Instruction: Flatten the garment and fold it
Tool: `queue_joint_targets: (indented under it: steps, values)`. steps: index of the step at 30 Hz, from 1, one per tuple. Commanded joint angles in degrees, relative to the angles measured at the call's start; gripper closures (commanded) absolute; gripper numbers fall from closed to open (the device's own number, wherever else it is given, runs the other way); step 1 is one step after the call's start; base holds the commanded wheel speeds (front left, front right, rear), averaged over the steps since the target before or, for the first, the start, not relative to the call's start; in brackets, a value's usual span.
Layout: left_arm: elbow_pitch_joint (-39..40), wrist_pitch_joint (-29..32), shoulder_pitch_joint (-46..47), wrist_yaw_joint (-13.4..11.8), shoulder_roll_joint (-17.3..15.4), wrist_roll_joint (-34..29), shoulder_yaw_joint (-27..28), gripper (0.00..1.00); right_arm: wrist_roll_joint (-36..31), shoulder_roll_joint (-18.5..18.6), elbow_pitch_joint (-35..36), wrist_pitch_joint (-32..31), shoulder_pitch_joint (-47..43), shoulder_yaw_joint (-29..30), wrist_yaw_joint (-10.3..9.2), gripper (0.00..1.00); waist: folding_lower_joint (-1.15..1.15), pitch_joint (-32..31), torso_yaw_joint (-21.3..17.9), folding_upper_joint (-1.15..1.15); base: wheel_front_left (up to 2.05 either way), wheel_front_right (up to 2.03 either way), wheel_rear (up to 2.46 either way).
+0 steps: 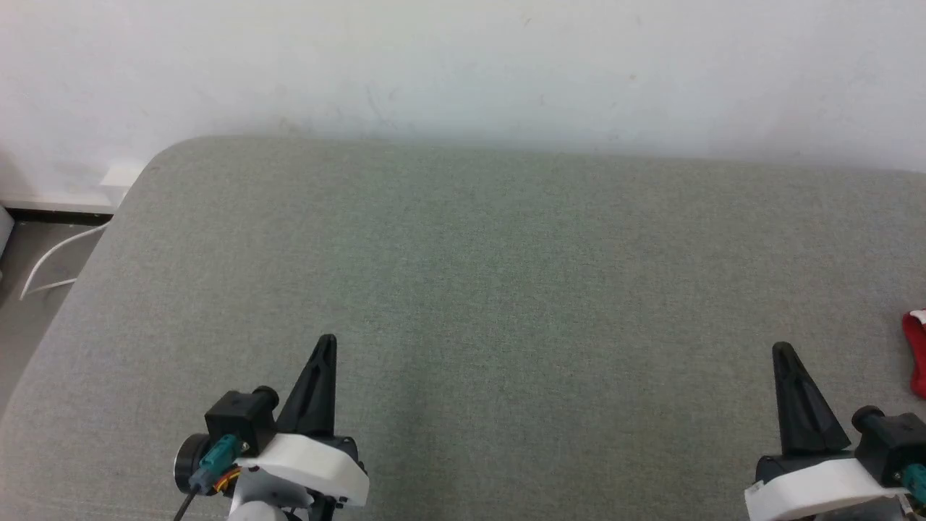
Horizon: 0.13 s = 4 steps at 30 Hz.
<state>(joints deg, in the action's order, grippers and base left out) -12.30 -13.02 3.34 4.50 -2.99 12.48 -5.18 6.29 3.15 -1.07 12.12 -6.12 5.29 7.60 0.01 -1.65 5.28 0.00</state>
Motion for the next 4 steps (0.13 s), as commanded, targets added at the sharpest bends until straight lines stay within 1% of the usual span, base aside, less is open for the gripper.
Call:
queue_joint_targets:
  steps: [1, 4]
  values:
    - [0.5, 0.3, -0.4, -0.2, 0.0, -0.8, 0.3, 1.0, -0.4, 0.0, 0.1, -0.3, 0.7, -0.2, -0.01, 1.0, 0.0, 0.0, 0.0, 0.0, 0.0, 0.0, 0.0]
    - [0.8, 0.7, -0.5, -0.3, 0.0, -1.2, 0.4, 1.0, -0.6, 0.0, 0.1, -0.6, 0.9, -0.4, -0.02, 1.0, 0.0, 0.1, -0.2, 0.0, 0.0, 0.0, 0.0]
